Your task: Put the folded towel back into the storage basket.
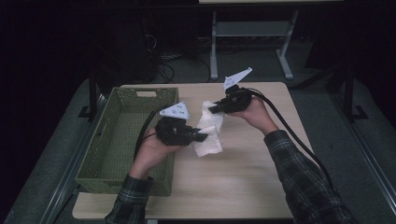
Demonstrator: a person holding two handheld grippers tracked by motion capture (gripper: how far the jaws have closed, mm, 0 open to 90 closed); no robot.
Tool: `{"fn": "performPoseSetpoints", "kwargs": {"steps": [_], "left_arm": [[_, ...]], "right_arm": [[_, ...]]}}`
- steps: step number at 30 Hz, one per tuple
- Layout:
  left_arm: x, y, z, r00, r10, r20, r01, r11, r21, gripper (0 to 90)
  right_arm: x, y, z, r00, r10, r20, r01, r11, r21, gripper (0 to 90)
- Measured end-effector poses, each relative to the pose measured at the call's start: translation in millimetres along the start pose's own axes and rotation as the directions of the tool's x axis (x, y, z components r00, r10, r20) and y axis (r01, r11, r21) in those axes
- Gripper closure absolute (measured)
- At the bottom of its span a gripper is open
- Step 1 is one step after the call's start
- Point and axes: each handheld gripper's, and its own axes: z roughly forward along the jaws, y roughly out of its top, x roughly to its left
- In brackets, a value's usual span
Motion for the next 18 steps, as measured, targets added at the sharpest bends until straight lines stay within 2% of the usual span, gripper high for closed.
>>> {"fn": "performPoseSetpoints", "kwargs": {"steps": [9, 10, 18], "left_arm": [[17.0, -15.6, -35.0, 0.9993, -0.026, -0.026, 0.026, 0.9995, -0.016, 79.6], [18.4, -17.6, -38.7, 0.9992, -0.03, -0.027, 0.029, 0.9994, -0.019, 79.6], [28.6, -32.4, -67.4, 0.9978, -0.036, -0.056, 0.035, 0.9992, -0.018, 79.5]], "right_arm": [[0.3, 26.8, 21.9, 0.9999, -0.016, -0.001, 0.016, 1.0, -0.013, 79.4], [1.3, 30.0, 24.2, 1.0, -0.005, -0.003, 0.005, 1.0, -0.019, 79.4], [7.0, 57.1, 50.4, 0.999, -0.036, -0.025, 0.035, 0.999, -0.038, 79.4]]}}
